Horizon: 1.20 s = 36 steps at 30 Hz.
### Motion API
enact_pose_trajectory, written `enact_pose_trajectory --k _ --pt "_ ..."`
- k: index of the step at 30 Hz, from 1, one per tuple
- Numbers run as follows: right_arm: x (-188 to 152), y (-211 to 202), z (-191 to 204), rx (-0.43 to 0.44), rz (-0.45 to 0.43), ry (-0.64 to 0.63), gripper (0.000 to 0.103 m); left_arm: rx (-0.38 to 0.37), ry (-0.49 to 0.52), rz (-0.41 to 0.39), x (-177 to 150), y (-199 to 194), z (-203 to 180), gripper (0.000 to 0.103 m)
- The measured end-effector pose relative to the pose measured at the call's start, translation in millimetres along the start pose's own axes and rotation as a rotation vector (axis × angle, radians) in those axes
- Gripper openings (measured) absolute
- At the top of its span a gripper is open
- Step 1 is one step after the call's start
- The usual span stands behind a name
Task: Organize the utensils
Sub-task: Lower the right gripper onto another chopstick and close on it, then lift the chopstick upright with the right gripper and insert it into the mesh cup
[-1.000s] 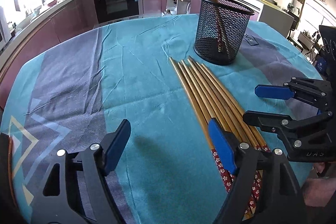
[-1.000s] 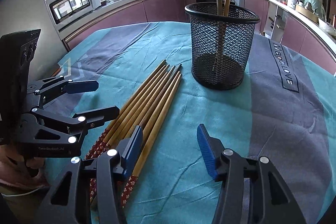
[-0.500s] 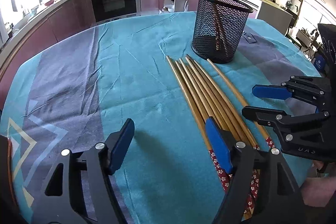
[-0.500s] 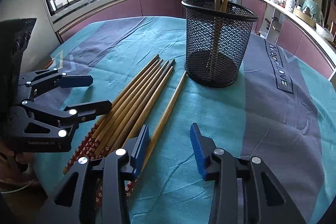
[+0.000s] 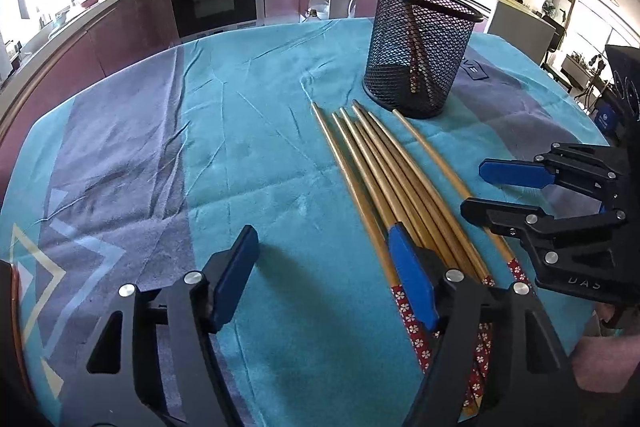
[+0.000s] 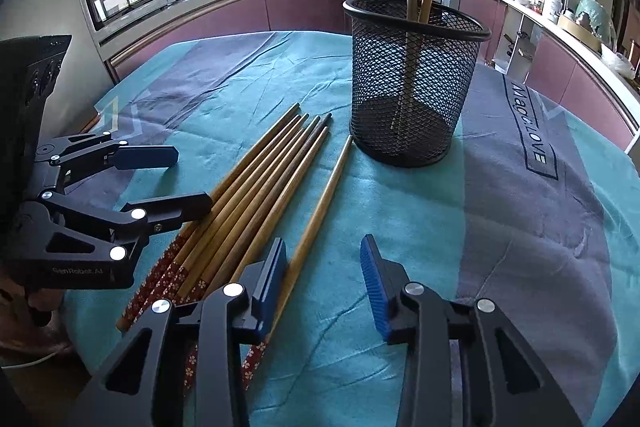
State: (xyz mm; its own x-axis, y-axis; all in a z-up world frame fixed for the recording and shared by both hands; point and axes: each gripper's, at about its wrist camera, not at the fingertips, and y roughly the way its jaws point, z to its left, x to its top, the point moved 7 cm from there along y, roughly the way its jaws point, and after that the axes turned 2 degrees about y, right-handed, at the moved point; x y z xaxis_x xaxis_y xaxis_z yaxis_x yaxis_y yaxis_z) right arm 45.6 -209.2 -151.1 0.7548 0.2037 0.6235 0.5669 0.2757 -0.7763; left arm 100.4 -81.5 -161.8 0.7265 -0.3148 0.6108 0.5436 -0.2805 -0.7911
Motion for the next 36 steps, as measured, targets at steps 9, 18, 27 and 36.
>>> enact_pose_trajectory --k 9,18,27,36 --pt "2 2 0 -0.012 0.0 -0.013 0.036 0.017 0.003 0.004 2 2 4 0.049" --pt "11 9 5 -0.007 -0.003 -0.012 0.018 0.029 0.0 0.002 22 16 7 0.041" --pt "15 11 2 0.021 -0.004 0.03 0.006 0.012 -0.03 0.007 32 23 8 0.02" --pt "17 9 -4 0.02 0.005 0.038 0.005 -0.024 -0.072 0.011 30 24 7 0.008"
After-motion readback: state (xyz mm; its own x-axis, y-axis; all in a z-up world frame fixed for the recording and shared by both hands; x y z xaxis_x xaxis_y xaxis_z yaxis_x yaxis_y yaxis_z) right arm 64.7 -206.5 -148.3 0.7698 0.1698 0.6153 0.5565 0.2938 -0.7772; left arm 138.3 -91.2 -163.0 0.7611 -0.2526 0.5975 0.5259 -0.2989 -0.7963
